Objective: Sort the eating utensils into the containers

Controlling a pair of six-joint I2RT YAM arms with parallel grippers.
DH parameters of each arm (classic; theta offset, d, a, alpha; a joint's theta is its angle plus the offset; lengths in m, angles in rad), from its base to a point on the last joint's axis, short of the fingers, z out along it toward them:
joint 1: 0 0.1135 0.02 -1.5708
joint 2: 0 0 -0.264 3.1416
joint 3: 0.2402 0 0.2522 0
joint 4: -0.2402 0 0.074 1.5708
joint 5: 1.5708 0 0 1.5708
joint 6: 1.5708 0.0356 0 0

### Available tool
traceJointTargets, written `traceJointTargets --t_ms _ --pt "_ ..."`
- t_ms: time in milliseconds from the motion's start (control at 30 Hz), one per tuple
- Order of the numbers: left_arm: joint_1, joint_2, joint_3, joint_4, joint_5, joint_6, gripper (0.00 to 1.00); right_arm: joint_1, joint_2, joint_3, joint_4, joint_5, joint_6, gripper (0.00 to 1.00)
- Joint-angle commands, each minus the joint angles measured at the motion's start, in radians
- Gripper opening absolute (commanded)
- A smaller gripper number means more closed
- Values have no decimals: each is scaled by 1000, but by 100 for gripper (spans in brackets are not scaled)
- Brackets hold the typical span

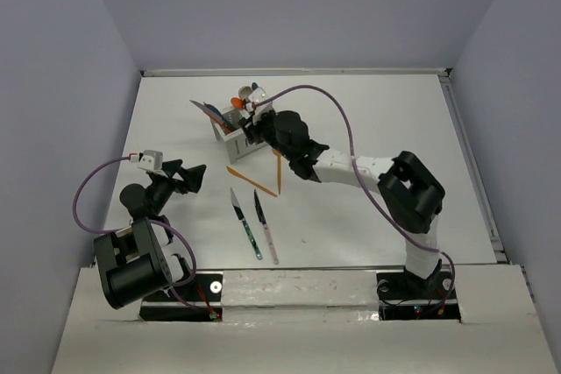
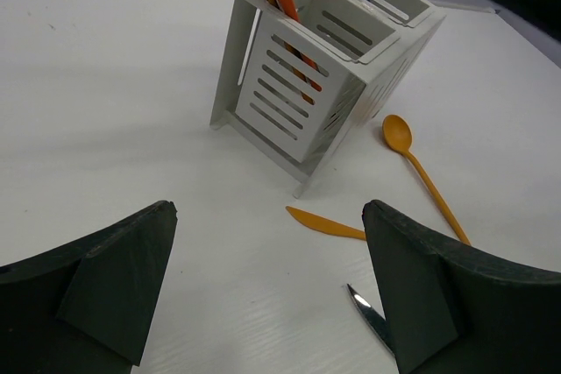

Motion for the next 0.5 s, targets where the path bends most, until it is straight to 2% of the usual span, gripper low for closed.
traceJointTargets --t_ms 0,33,67,133,300,467 --pt "-3 -8 0 354 -1 28 99 -4 -192 -17 -336 292 249 56" --pt "-3 -10 0 354 -1 26 99 -4 -196 -6 -429 370 350 57" --pt "-3 -10 0 357 -3 25 99 -4 -193 11 -585 395 393 57" --pt "-3 -7 0 357 -1 22 99 -4 -179 10 -747 431 499 60" --pt "-4 -13 -5 354 -9 32 99 -4 -156 -39 -833 397 651 63" --pt "-4 -17 -6 346 -15 43 99 -4 -83 -17 -856 363 667 61"
